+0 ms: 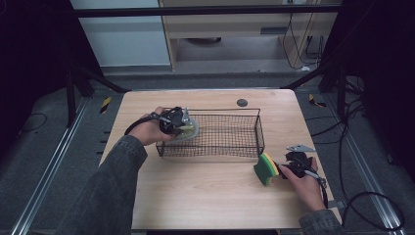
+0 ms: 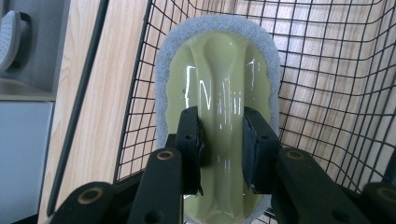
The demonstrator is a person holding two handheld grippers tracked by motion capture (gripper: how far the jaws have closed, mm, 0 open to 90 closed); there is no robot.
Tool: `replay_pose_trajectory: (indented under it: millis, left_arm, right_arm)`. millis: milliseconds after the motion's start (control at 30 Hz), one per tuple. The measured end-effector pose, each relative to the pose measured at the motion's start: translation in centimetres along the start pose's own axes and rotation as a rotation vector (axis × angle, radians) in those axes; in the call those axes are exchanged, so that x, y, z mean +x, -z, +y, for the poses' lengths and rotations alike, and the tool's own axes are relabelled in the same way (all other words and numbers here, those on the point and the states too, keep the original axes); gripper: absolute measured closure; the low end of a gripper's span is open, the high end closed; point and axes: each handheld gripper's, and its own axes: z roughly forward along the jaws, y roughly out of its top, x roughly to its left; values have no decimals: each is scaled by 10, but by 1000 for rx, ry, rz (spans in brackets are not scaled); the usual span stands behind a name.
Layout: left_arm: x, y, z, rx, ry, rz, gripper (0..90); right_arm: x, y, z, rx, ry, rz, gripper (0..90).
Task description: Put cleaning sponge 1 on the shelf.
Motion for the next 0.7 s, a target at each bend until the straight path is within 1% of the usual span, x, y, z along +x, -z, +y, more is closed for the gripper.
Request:
replay_pose_trajectory:
  millis: [67, 600, 700]
  left_arm:
    - [0, -2, 0, 4, 5, -6, 707]
    - [1, -12, -2, 19, 8, -29, 707]
    - [0, -13, -2, 22, 19, -41, 707]
  right_arm:
    - [0, 0, 0, 0, 0, 0, 8]
    - [0, 0, 0, 0, 5, 0, 8]
    - [0, 0, 0, 1, 6, 1, 8]
